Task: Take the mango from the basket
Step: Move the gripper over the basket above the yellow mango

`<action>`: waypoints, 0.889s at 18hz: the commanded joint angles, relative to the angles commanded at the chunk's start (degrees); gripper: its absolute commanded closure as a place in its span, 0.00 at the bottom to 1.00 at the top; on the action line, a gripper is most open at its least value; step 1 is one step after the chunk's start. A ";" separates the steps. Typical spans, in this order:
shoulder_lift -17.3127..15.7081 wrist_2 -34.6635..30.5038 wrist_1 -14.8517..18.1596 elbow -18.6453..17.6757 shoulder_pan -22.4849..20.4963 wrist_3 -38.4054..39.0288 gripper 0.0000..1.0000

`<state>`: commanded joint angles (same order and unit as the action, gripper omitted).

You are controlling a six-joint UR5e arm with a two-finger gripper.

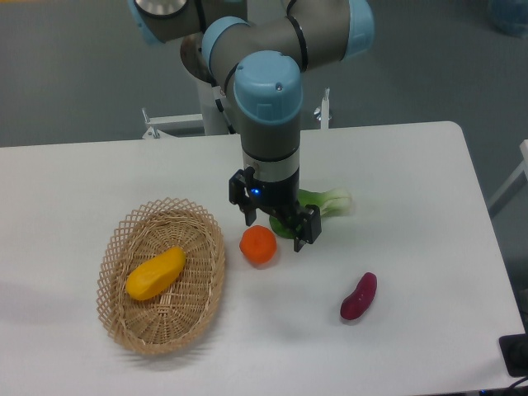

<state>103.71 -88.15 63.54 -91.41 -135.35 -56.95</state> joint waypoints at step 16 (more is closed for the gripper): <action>-0.79 4.75 -5.89 -6.50 4.56 12.21 0.00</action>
<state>102.92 -83.41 57.66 -97.90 -130.79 -44.75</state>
